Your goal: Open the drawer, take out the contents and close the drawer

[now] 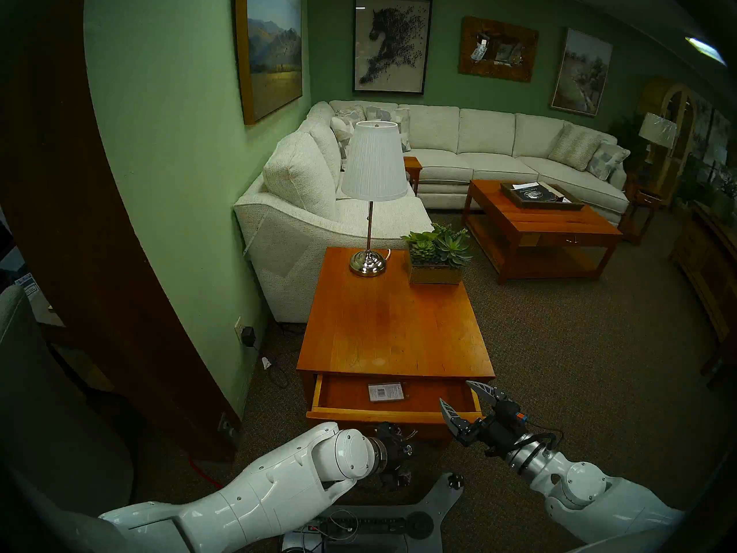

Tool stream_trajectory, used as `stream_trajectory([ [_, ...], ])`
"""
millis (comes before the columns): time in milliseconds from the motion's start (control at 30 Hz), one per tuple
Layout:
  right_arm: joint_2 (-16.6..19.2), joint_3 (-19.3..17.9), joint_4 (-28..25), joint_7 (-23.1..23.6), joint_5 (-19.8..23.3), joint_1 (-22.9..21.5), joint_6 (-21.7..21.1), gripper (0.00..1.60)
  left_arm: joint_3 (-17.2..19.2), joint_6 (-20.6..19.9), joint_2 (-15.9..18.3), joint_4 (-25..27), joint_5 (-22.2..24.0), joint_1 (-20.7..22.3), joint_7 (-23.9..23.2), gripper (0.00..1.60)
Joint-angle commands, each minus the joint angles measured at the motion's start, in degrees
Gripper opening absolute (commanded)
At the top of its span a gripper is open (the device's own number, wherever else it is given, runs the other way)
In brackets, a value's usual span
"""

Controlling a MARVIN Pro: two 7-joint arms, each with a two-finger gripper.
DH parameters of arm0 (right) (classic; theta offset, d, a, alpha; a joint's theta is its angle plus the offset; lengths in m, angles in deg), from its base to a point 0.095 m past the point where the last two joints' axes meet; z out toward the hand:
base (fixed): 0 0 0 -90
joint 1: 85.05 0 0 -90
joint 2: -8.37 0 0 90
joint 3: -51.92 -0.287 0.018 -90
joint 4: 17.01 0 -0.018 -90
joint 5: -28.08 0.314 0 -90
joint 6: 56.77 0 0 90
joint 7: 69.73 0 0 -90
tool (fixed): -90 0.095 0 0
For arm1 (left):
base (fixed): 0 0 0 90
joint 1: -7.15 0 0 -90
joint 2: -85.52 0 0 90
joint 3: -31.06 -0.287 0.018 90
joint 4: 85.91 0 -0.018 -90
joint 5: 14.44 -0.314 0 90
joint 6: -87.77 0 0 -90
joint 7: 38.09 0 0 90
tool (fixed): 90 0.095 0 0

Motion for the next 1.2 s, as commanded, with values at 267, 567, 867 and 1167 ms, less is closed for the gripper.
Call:
stream_trajectory([
  [267,0.14,-0.57,-1.43,-0.12,0.12,-0.41,0.39,1.6,-0.12,-4.66,2.11,6.37,0.82,-0.76,-4.22,1.6],
  [567,0.13,-0.56,-1.4,-0.1,0.12,-0.44,0.4,1.6,0.41,-4.87,2.85,8.62,1.25,-1.52,-4.0,1.6],
  [867,0.11,-0.54,-1.35,-0.07,0.12,-0.47,0.42,1.6,2.54,-3.83,3.07,11.14,2.89,-1.7,-3.48,1.6],
  [1167,0.07,-0.5,-1.25,-0.02,0.11,-0.54,0.43,1.6,6.32,-6.45,4.58,18.01,8.73,-1.87,-8.79,1.6],
])
